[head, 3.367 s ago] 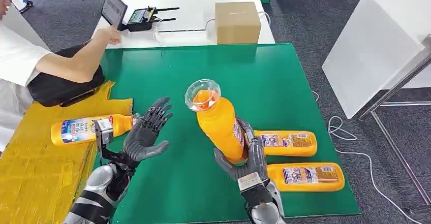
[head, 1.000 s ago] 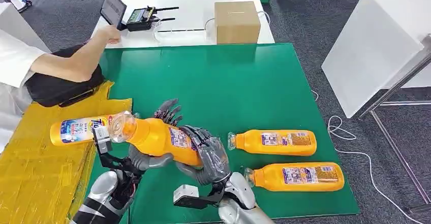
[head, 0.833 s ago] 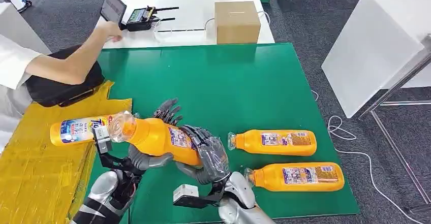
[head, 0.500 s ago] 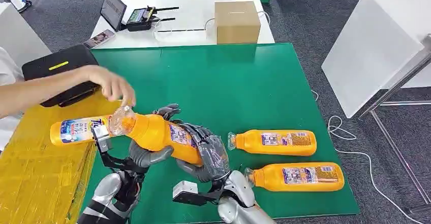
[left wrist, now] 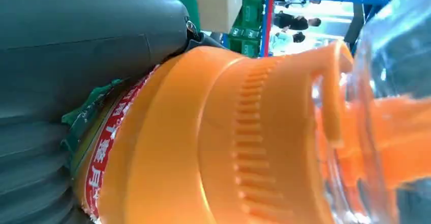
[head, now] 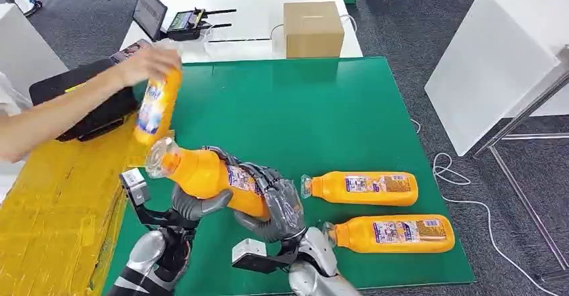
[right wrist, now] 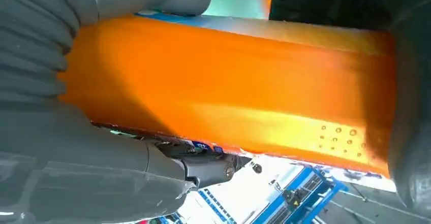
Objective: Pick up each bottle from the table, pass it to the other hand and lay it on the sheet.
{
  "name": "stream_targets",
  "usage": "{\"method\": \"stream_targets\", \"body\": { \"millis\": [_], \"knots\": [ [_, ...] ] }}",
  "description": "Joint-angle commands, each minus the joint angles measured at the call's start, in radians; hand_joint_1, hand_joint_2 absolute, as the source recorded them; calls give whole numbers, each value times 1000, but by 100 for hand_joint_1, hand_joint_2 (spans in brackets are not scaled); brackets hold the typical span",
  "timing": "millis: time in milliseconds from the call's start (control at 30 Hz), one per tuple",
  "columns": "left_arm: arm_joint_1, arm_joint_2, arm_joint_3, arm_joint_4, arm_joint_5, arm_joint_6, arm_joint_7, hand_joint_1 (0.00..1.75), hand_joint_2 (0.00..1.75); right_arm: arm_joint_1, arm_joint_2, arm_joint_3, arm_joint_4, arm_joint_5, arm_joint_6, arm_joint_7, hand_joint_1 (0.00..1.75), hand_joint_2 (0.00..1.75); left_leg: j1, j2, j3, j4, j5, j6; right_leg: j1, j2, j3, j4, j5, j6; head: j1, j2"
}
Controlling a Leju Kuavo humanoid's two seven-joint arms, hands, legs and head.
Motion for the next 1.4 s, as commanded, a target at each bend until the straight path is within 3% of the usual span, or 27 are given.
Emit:
{"method": "stream_targets", "body": {
  "millis": [33,300,333,367,433,467,533,633,767,800,967,1000,1033,1267,1400],
  "knots": [
    [-60,-10,83,34,-9,55,-8,175,175,48,-54,-12,-100,-6,1,-23,175,175,0,-2,0,0,0,0,0,-2,1,-1,0,1,0,0],
    [-60,-10,83,34,-9,55,-8,175,175,48,-54,-12,-100,-6,1,-23,175,175,1,-2,2,-1,0,-1,1,-2,2,-1,0,1,0,0],
    [-60,-8,84,30,-28,75,-14,175,175,56,-53,-23,-115,-25,4,-25,110,175,1,-1,1,-1,0,0,1,-2,1,-1,0,0,0,0],
    [-61,-3,82,29,-55,95,-22,175,175,63,-58,-30,-140,-38,9,-30,0,175,1,-2,2,-1,0,-1,1,-2,3,-2,0,1,0,0],
    [-69,18,68,33,-173,170,-46,175,175,89,-79,-54,-229,-100,54,-29,0,175,1,-2,0,0,0,0,1,-2,1,-1,0,1,0,0],
    [-75,28,60,43,-287,260,-65,175,175,105,-94,-72,-290,-135,85,-28,0,0,2,-3,2,-1,-1,-1,2,-3,4,-2,0,1,0,0],
    [-91,41,40,71,-530,445,-63,175,175,136,-109,-104,-385,-169,125,-28,0,0,1,-2,0,0,0,-1,1,-3,1,0,0,0,0,0],
    [-125,64,28,150,-918,673,35,175,175,168,-132,-158,-507,-223,198,-32,0,0,0,-6,-1,0,1,0,1,-7,1,-1,-1,1,0,0],
    [-179,96,44,308,-1340,761,224,175,175,192,-134,-218,-581,-262,252,-37,0,0,1,-4,2,-2,1,0,1,-5,3,-2,0,1,0,0],
    [-196,104,45,349,-1453,783,273,175,175,195,-132,-228,-588,-265,257,-38,0,175,0,-4,1,-1,1,0,0,-5,2,-1,0,0,0,0],
    [-274,146,58,512,-1855,792,495,175,175,199,-128,-251,-614,-277,258,-45,0,175,1,-2,3,-2,1,-1,1,-3,4,-3,0,0,0,0],
    [-293,171,32,532,-1890,782,541,175,175,199,-128,-254,-617,-278,256,-45,0,175,1,-2,2,-1,1,-1,1,-3,3,-2,0,0,0,0],
    [-359,237,-108,599,-1890,754,673,175,175,198,-130,-263,-625,-279,251,-47,0,175,1,-2,2,-1,1,-1,1,-3,2,-1,0,0,0,0],
    [-561,299,-202,916,-1890,640,725,175,175,187,-130,-277,-631,-285,256,-49,0,175,3,-3,1,0,1,-2,3,-3,2,-1,0,0,0,0],
    [-613,304,-137,1046,-1890,595,710,175,175,176,-132,-270,-615,-278,250,-51,0,175,2,-1,1,0,0,-1,3,-2,1,0,0,0,0,0]
  ]
}}
